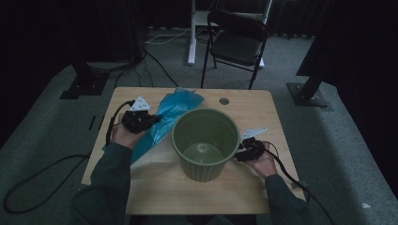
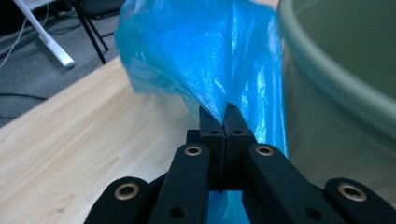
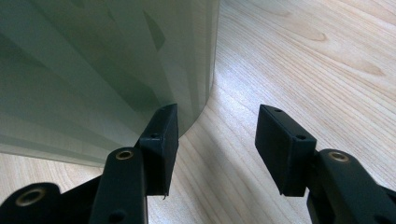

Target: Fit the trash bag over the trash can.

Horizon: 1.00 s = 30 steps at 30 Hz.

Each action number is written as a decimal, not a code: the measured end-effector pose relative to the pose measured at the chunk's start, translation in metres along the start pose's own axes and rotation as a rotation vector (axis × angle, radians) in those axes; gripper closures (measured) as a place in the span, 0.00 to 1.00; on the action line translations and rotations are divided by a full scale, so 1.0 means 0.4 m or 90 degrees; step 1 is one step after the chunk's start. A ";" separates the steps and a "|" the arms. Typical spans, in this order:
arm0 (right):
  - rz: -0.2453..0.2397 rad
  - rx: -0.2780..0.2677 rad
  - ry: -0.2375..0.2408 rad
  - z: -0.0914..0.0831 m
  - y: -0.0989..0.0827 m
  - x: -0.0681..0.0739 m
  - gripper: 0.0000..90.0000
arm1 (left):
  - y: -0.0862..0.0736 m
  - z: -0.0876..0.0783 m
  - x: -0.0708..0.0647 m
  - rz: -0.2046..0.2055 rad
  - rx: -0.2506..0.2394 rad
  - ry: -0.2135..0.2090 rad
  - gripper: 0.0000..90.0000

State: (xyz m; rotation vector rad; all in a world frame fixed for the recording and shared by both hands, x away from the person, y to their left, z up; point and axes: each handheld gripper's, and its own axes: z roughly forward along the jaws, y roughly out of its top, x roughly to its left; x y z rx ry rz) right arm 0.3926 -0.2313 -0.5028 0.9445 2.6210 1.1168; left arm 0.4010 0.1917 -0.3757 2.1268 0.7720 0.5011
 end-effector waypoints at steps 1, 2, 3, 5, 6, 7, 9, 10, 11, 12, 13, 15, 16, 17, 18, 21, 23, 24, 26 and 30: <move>0.000 0.000 0.001 0.000 0.000 0.000 0.54 | 0.006 -0.005 0.001 0.000 -0.004 -0.002 0.99; 0.000 0.001 0.001 0.000 0.000 0.001 0.54 | 0.011 -0.010 0.002 0.001 -0.008 -0.001 0.99; -0.001 0.001 0.002 0.000 0.001 0.002 0.54 | 0.017 -0.015 0.003 0.001 -0.012 -0.003 0.99; 0.000 0.002 0.002 0.000 0.001 0.004 0.54 | 0.028 -0.026 0.005 -0.001 -0.023 -0.004 0.99; -0.004 0.001 0.002 0.001 0.002 0.004 0.54 | 0.034 -0.032 0.005 -0.001 -0.027 -0.005 0.99; -0.004 0.001 0.004 0.001 0.001 0.004 0.54 | 0.038 -0.035 0.005 0.001 -0.028 -0.004 0.99; -0.002 0.001 0.004 0.001 0.001 0.005 0.54 | 0.048 -0.043 0.004 0.002 -0.035 -0.007 0.99; -0.002 0.001 0.004 0.001 0.001 0.005 0.54 | 0.053 -0.047 0.004 0.005 -0.038 -0.007 0.99; -0.003 0.000 0.006 0.001 0.001 0.006 0.54 | 0.057 -0.051 0.004 0.004 -0.041 -0.011 0.99; -0.003 0.000 0.006 0.001 0.001 0.006 0.54 | 0.060 -0.053 0.004 0.003 -0.043 -0.012 0.99; -0.002 0.000 0.008 0.002 0.001 0.006 0.55 | 0.065 -0.056 0.004 0.004 -0.044 -0.012 0.99; -0.003 0.001 0.009 0.002 0.001 0.006 0.55 | 0.073 -0.061 0.003 0.007 -0.048 -0.013 0.99; -0.002 0.001 0.009 0.002 0.001 0.007 0.55 | 0.076 -0.063 0.003 0.009 -0.049 -0.014 0.99; -0.002 0.001 0.010 0.002 0.001 0.007 0.55 | 0.080 -0.065 0.002 0.010 -0.051 -0.016 0.99; -0.002 0.001 0.010 0.002 0.001 0.007 0.55 | 0.086 -0.068 0.001 0.010 -0.055 -0.019 0.99; 0.000 -0.001 0.014 0.004 0.002 0.006 0.55 | 0.100 -0.072 -0.004 0.016 -0.061 -0.023 0.99; 0.000 -0.002 0.015 0.004 0.002 0.007 0.56 | 0.112 -0.074 -0.008 0.020 -0.066 -0.025 0.99; -0.001 -0.003 0.015 0.004 0.002 0.007 0.56 | 0.119 -0.076 -0.010 0.024 -0.069 -0.025 0.99; -0.003 -0.006 0.014 0.003 0.003 0.007 0.56 | 0.129 -0.075 -0.015 0.026 -0.073 -0.029 0.99; -0.008 -0.006 0.012 0.004 0.007 0.012 0.57 | 0.147 -0.072 -0.028 0.032 -0.079 -0.038 0.99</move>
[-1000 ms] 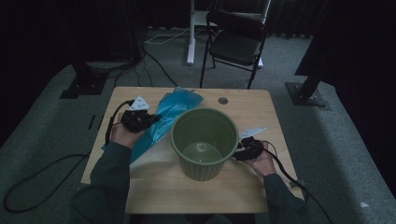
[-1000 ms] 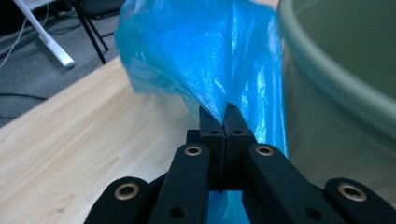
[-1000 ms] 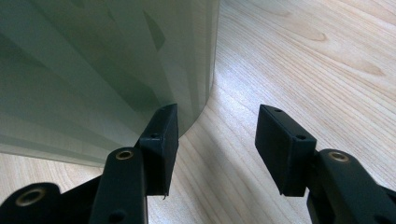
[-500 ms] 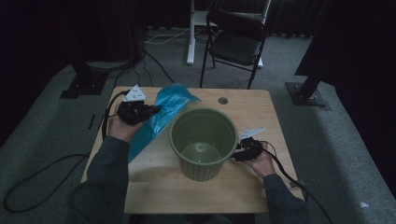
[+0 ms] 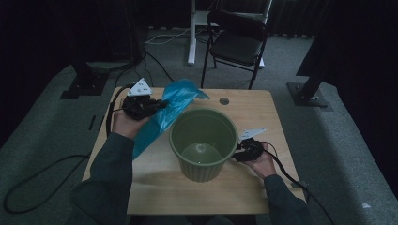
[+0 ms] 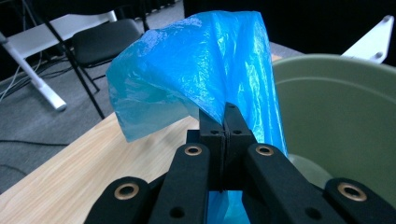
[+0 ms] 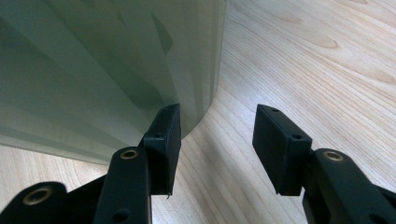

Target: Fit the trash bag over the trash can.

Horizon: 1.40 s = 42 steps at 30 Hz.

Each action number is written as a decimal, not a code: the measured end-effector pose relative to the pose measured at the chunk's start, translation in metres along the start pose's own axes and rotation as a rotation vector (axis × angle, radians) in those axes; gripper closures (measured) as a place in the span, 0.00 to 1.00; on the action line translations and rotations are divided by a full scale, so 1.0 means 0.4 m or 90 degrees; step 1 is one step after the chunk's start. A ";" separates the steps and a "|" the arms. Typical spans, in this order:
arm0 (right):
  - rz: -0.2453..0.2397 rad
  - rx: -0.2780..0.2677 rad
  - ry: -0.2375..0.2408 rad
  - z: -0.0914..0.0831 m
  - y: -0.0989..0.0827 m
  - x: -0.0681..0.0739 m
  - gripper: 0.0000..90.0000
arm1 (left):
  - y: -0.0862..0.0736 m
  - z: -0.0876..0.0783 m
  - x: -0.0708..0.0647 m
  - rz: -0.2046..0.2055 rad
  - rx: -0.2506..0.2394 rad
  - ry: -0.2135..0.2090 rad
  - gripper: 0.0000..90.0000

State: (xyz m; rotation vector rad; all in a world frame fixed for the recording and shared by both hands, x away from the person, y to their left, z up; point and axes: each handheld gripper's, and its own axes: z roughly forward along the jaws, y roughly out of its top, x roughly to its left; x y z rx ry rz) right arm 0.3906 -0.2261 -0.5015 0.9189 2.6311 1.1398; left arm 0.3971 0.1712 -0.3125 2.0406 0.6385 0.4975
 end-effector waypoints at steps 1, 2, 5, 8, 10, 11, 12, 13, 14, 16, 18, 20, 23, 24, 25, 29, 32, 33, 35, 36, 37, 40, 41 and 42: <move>-0.001 0.000 0.001 0.001 0.001 0.001 0.57 | 0.005 0.002 -0.003 0.003 -0.001 -0.003 0.99; -0.004 0.001 0.003 0.004 0.003 0.004 0.57 | 0.011 0.005 -0.007 0.007 -0.002 -0.005 0.99; -0.006 0.001 0.004 0.005 0.005 0.005 0.57 | 0.027 0.012 -0.015 0.013 -0.003 -0.011 0.99; -0.007 0.001 0.006 0.006 0.006 0.006 0.57 | 0.042 0.021 -0.024 0.018 -0.008 -0.019 0.99; -0.007 0.001 0.007 0.007 0.006 0.007 0.57 | 0.055 0.028 -0.032 0.023 -0.009 -0.023 0.99; -0.007 0.002 0.007 0.007 0.006 0.007 0.57 | 0.060 0.031 -0.036 0.024 -0.011 -0.025 0.99; -0.007 0.002 0.007 0.007 0.006 0.007 0.57 | 0.065 0.033 -0.038 0.027 -0.013 -0.027 0.99; -0.007 0.003 0.007 0.008 0.006 0.007 0.57 | 0.070 0.037 -0.042 0.028 -0.012 -0.030 0.99; -0.007 0.004 0.007 0.008 0.006 0.008 0.57 | 0.076 0.041 -0.046 0.031 -0.011 -0.031 0.99; -0.007 0.004 0.007 0.008 0.006 0.008 0.57 | 0.087 0.049 -0.053 0.037 -0.011 -0.036 0.99; -0.007 0.004 0.008 0.009 0.006 0.008 0.57 | 0.096 0.058 -0.058 0.039 -0.011 -0.040 0.99; -0.009 0.006 0.007 0.010 0.005 0.008 0.57 | 0.105 0.067 -0.063 0.040 -0.013 -0.046 0.99; -0.010 0.011 0.011 0.012 0.004 0.009 0.57 | 0.113 0.079 -0.070 0.042 -0.014 -0.050 0.99; -0.011 0.012 0.011 0.013 0.004 0.009 0.57 | 0.115 0.085 -0.073 0.042 -0.013 -0.052 0.99; -0.011 0.012 0.012 0.014 0.004 0.010 0.57 | 0.117 0.088 -0.074 0.042 -0.013 -0.054 0.99; -0.011 0.013 0.012 0.014 0.004 0.010 0.57 | 0.131 0.109 -0.088 0.042 -0.015 -0.067 0.99; -0.010 0.015 0.014 0.014 0.004 0.010 0.57 | 0.143 0.125 -0.101 0.048 -0.016 -0.075 0.99; -0.010 0.015 0.013 0.015 0.003 0.010 0.57 | 0.149 0.131 -0.105 0.050 -0.015 -0.077 0.99; -0.008 0.017 0.013 0.015 0.003 0.010 0.57 | 0.157 0.139 -0.113 0.054 -0.015 -0.081 0.99; -0.008 0.017 0.013 0.015 0.003 0.010 0.57 | 0.161 0.143 -0.117 0.056 -0.015 -0.084 0.99; -0.008 0.016 0.013 0.016 0.003 0.010 0.57 | 0.167 0.150 -0.122 0.059 -0.014 -0.086 0.99; -0.009 0.016 0.014 0.016 0.003 0.010 0.57 | 0.178 0.166 -0.130 0.061 -0.015 -0.096 0.99; -0.008 0.017 0.015 0.016 0.003 0.010 0.57 | 0.180 0.171 -0.131 0.062 -0.017 -0.099 0.99; -0.008 0.017 0.015 0.016 0.003 0.010 0.57 | 0.183 0.179 -0.133 0.063 -0.015 -0.101 0.99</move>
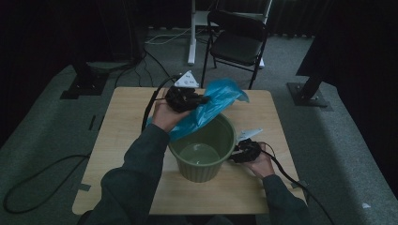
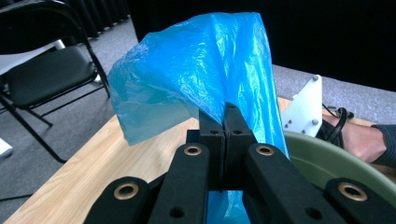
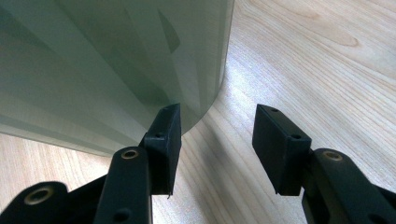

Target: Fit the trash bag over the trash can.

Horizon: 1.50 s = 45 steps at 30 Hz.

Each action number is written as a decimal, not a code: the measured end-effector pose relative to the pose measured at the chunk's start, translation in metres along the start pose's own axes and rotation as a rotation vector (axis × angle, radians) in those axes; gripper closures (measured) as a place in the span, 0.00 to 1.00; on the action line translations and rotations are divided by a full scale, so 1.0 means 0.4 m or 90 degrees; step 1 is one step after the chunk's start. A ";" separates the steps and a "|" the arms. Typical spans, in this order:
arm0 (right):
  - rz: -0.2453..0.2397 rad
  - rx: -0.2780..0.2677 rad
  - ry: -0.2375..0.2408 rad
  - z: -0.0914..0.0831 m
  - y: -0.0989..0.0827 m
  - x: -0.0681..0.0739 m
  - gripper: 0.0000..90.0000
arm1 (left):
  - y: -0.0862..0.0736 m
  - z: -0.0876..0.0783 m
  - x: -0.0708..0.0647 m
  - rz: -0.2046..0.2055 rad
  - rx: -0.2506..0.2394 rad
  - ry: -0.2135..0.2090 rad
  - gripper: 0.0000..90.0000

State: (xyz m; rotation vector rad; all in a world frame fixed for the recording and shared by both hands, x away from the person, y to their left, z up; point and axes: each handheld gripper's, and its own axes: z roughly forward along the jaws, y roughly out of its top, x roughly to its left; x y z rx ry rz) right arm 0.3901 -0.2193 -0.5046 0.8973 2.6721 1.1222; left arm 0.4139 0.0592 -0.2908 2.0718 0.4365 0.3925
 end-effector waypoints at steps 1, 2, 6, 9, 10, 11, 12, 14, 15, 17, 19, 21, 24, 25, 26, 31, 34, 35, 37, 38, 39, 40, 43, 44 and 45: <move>0.000 0.000 0.000 0.000 0.000 0.000 0.57 | 0.003 0.010 0.000 0.000 0.002 -0.002 0.99; 0.000 0.000 0.000 0.000 0.000 0.000 0.57 | 0.005 0.016 0.000 -0.002 0.003 -0.004 0.99; 0.000 0.001 0.003 0.000 0.000 -0.001 0.57 | 0.016 0.047 -0.008 -0.004 0.008 -0.012 0.99; 0.001 0.002 0.005 0.000 -0.001 0.000 0.57 | 0.023 0.066 -0.016 -0.003 0.009 -0.020 0.99; 0.000 0.002 0.005 0.001 -0.001 0.000 0.57 | 0.026 0.074 -0.020 -0.004 0.008 -0.023 0.99; 0.000 0.002 0.006 0.001 -0.001 0.000 0.57 | 0.028 0.078 -0.021 -0.002 0.009 -0.027 0.99; 0.000 0.002 0.006 0.001 -0.001 0.000 0.57 | 0.032 0.083 -0.025 -0.003 0.008 -0.028 0.99; 0.000 0.002 0.006 0.000 -0.001 -0.001 0.57 | 0.038 0.093 -0.031 -0.001 0.008 -0.035 0.99; 0.000 0.002 0.006 0.000 -0.001 0.000 0.57 | 0.043 0.100 -0.037 -0.001 0.006 -0.037 0.99; 0.000 0.002 0.007 0.000 -0.001 -0.001 0.57 | 0.050 0.106 -0.045 0.002 0.005 -0.044 0.99; 0.001 0.003 0.007 0.000 -0.001 0.000 0.57 | 0.056 0.113 -0.055 0.005 0.005 -0.047 0.99; 0.001 0.003 0.008 0.000 -0.002 -0.001 0.57 | 0.061 0.118 -0.065 0.012 0.007 -0.053 0.99; -0.004 0.001 0.007 0.000 -0.002 -0.002 0.57 | 0.067 0.118 -0.076 0.017 0.005 -0.061 0.99; -0.001 0.002 0.007 0.001 -0.002 -0.001 0.57 | 0.069 0.118 -0.079 0.016 0.002 -0.063 0.99; 0.000 0.004 0.007 0.001 -0.002 -0.001 0.57 | 0.071 0.118 -0.080 0.016 0.002 -0.064 0.99; 0.006 0.008 0.009 0.002 -0.002 0.002 0.57 | 0.087 0.125 -0.091 0.017 -0.004 -0.075 0.99; 0.018 0.010 0.008 0.003 -0.001 0.005 0.57 | 0.090 0.128 -0.097 0.023 -0.001 -0.078 0.99; 0.018 0.011 0.008 0.002 -0.001 0.006 0.57 | 0.089 0.128 -0.097 0.022 0.003 -0.078 0.99; 0.017 0.011 0.010 0.001 -0.002 0.005 0.57 | 0.083 0.126 -0.092 0.018 0.005 -0.078 0.99; 0.013 0.010 0.008 0.001 -0.003 0.003 0.57 | 0.080 0.125 -0.090 0.018 0.006 -0.077 0.99; 0.013 0.010 0.008 0.001 -0.003 0.003 0.57 | 0.080 0.125 -0.090 0.018 0.006 -0.077 0.99; 0.004 0.008 0.008 0.001 -0.004 0.000 0.57 | 0.071 0.119 -0.086 0.014 0.012 -0.074 0.99; 0.001 0.007 0.006 0.000 -0.005 -0.002 0.57 | 0.059 0.109 -0.083 0.013 0.015 -0.075 0.99; 0.001 0.007 0.006 -0.001 -0.005 -0.003 0.57 | 0.054 0.105 -0.083 0.012 0.013 -0.073 0.99; 0.000 0.005 0.006 -0.002 -0.005 -0.003 0.57 | 0.050 0.101 -0.082 0.011 0.013 -0.075 0.99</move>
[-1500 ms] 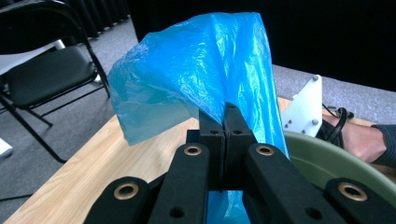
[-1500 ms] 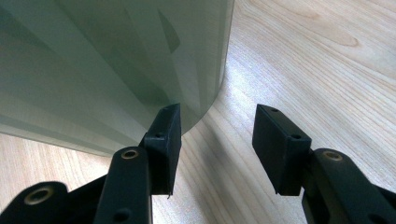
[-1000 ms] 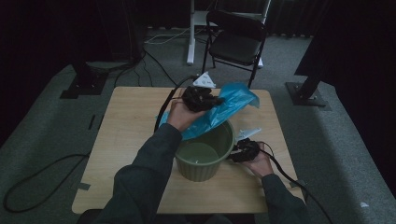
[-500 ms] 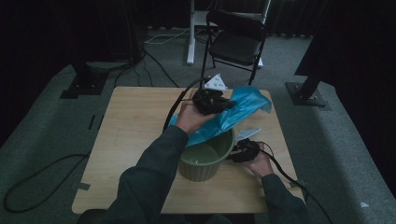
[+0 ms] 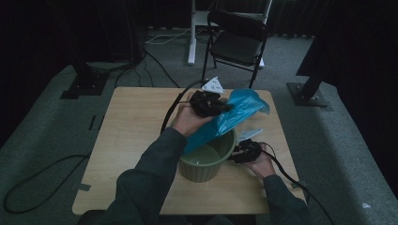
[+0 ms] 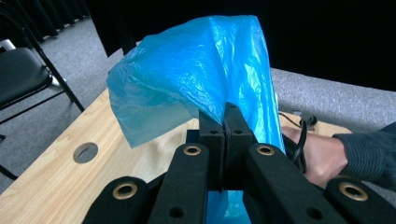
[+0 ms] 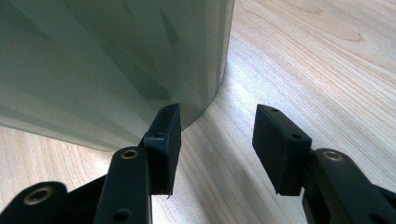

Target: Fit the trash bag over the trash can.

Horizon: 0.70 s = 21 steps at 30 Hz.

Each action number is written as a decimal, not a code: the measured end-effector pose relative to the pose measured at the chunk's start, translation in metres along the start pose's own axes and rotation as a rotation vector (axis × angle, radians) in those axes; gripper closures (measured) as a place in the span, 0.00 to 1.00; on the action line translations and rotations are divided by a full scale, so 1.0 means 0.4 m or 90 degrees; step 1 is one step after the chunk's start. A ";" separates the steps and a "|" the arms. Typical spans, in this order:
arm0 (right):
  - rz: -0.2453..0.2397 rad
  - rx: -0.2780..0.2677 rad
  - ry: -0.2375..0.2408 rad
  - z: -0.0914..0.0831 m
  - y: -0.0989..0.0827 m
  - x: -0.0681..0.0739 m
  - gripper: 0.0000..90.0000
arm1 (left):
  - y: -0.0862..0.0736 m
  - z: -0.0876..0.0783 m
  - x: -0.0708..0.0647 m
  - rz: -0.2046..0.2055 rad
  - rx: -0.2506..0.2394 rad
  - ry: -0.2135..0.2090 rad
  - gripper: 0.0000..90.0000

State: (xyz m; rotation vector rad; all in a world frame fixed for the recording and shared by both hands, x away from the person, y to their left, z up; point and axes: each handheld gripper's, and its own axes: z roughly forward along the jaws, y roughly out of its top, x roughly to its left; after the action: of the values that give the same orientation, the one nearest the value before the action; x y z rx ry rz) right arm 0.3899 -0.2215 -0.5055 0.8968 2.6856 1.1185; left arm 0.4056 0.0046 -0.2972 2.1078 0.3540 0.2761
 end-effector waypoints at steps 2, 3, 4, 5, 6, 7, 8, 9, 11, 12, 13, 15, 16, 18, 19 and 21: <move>-0.003 -0.003 -0.003 -0.001 0.000 -0.001 0.57 | -0.010 -0.008 0.001 -0.002 0.000 0.000 0.99; -0.003 -0.004 -0.003 -0.002 0.000 -0.002 0.57 | -0.016 -0.011 0.001 -0.003 0.001 0.002 0.99; 0.000 -0.004 -0.005 -0.003 0.000 -0.001 0.57 | -0.022 -0.015 0.002 -0.005 0.002 0.002 0.99; 0.001 -0.004 -0.004 -0.004 0.000 -0.001 0.57 | -0.027 -0.018 0.004 -0.005 0.004 0.003 0.99; 0.000 -0.005 -0.002 -0.005 -0.001 -0.002 0.57 | -0.033 -0.022 0.006 -0.006 0.006 0.006 0.99; 0.000 -0.005 -0.005 -0.005 -0.001 -0.002 0.57 | -0.038 -0.026 0.008 -0.005 0.009 0.010 0.99; 0.002 -0.005 -0.006 -0.006 -0.001 -0.002 0.57 | -0.044 -0.031 0.012 -0.008 0.009 0.011 0.99; 0.001 -0.006 -0.007 -0.006 -0.002 -0.003 0.57 | -0.050 -0.035 0.016 -0.013 0.007 0.012 0.99; 0.002 -0.007 -0.011 -0.008 -0.002 -0.004 0.57 | -0.061 -0.044 0.023 -0.017 0.010 0.018 0.99; 0.003 -0.008 -0.012 -0.009 -0.003 -0.005 0.57 | -0.065 -0.048 0.025 -0.019 0.011 0.020 0.99; 0.005 -0.010 -0.012 -0.010 -0.003 -0.005 0.57 | -0.069 -0.051 0.026 -0.019 0.014 0.022 0.99; 0.005 -0.013 -0.014 -0.013 -0.005 -0.008 0.57 | -0.077 -0.058 0.029 -0.021 0.016 0.024 0.99; 0.007 -0.013 -0.015 -0.015 -0.005 -0.008 0.57 | -0.081 -0.061 0.029 -0.023 0.017 0.025 0.99; 0.005 -0.014 -0.018 -0.015 -0.005 -0.009 0.57 | -0.085 -0.064 0.030 -0.025 0.018 0.026 0.99; 0.006 -0.016 -0.019 -0.017 -0.005 -0.009 0.57 | -0.089 -0.069 0.030 -0.025 0.020 0.026 0.99; 0.007 -0.019 -0.024 -0.020 -0.005 -0.009 0.58 | -0.093 -0.073 0.029 -0.023 0.022 0.027 0.99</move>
State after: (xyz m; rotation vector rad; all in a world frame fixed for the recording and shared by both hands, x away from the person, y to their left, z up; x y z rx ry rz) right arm 0.3896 -0.2296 -0.5014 0.9195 2.6298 1.1282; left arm 0.4016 0.0507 -0.3125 2.1297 0.4242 0.2955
